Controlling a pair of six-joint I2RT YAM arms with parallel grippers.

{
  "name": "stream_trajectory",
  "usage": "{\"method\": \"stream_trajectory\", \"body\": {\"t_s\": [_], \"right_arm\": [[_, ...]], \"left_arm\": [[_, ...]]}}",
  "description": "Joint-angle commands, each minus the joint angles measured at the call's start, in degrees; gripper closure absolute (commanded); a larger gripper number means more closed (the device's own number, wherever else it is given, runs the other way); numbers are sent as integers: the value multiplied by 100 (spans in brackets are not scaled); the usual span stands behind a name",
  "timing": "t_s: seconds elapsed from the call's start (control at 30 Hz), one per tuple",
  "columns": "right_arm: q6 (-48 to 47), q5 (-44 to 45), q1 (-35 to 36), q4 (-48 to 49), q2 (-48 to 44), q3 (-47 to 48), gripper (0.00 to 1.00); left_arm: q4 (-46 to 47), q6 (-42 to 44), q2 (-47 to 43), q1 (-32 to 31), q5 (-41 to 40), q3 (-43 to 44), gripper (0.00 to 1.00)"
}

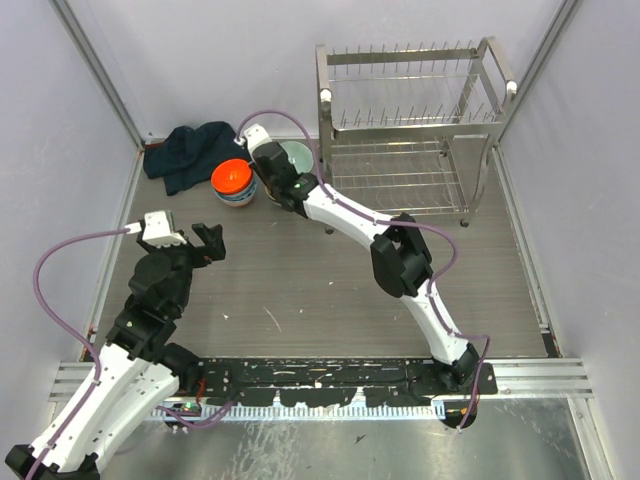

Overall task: Unload the bowls from the dish rack
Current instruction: Place the bowl with the bowl.

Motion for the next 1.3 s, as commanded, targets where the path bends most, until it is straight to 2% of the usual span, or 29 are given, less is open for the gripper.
{"method": "stream_trajectory", "body": {"t_s": [0.0,0.87,1.27], "right_arm": [[-20,-140,47,487,-75,378,99],[234,-581,37,330,176,283,99],[297,-639,38,258,185,235,87]], "left_arm": [[128,67,36,25,-22,134,2],[217,93,141,28,-49,100,2],[225,102,159,27,-58,98,2]]}}
